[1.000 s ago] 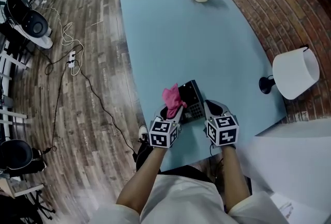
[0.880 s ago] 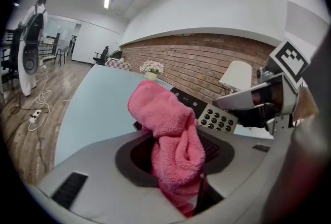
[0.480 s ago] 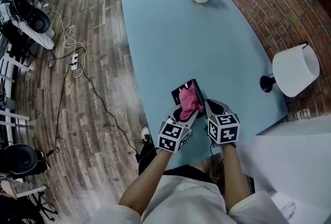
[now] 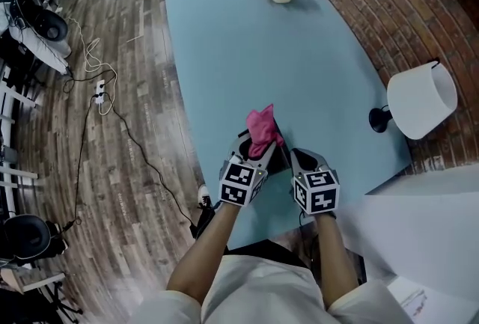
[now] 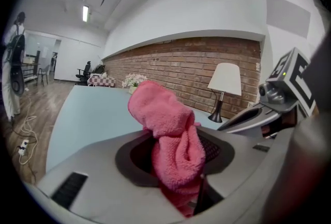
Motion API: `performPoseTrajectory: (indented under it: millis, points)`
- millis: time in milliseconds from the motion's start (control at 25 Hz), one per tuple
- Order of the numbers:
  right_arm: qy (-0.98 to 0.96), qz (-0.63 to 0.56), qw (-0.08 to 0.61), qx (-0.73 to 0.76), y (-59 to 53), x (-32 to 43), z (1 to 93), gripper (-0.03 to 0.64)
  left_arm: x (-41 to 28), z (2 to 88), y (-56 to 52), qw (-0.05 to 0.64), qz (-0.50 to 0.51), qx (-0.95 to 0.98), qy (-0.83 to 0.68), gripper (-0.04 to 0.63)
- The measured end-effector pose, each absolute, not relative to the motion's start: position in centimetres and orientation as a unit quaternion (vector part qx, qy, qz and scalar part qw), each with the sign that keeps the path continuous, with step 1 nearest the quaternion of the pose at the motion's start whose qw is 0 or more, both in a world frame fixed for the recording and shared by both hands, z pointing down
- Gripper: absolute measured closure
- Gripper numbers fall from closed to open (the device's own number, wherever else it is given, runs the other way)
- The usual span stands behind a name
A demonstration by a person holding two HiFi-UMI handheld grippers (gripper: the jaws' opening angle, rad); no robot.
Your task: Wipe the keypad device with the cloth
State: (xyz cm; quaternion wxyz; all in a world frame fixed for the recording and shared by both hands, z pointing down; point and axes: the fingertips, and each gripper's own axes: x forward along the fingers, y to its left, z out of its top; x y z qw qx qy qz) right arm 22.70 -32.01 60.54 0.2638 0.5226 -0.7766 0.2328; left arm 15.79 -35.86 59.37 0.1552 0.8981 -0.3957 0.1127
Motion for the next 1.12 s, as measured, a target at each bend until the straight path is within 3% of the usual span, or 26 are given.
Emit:
performPoseTrajectory:
  millis: [560,1120]
  points:
    - [-0.773,0.224,0.27,0.528,-32.2,23.3,60.8,0.594,11.1,63.2,-38.1,0.194,0.125,0.871,-0.434,0.387]
    - [-0.772,0.228,0.257,0.534,-32.2,23.4,60.8,0.595,9.6,66.5,-33.0,0.214,0.15,0.865,-0.429,0.387]
